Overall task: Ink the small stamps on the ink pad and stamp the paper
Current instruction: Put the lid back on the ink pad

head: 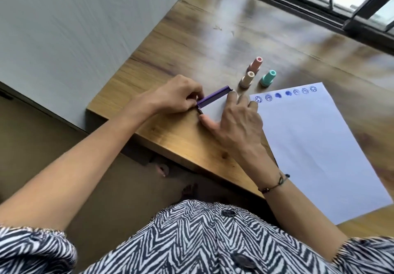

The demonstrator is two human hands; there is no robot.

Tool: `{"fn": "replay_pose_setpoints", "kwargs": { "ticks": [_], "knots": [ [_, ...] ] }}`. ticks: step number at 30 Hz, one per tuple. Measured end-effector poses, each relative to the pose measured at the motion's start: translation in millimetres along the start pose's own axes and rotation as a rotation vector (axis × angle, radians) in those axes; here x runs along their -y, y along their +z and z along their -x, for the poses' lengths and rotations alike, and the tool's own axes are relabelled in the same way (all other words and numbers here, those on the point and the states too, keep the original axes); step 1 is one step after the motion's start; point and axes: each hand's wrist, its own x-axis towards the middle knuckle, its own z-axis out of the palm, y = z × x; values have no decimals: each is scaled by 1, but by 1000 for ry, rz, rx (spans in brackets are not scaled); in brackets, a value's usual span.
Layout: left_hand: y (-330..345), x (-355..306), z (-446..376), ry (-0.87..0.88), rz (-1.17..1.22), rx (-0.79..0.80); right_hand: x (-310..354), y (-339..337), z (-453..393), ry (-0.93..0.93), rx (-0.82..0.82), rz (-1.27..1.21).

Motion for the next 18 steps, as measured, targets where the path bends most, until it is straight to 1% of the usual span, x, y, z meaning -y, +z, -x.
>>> {"fn": "replay_pose_setpoints", "kwargs": {
  "ticks": [7, 13, 18],
  "knots": [
    [0, 0, 1, -21, 7, -2, -2, 1, -5, 2, -10, 13],
    [-1, -2, 1, -35, 5, 3, -3, 0, -9, -19, 32, -9],
    [0, -4, 1, -25, -15, 4, -1, 0, -10, -65, 32, 12]
  ]
}}
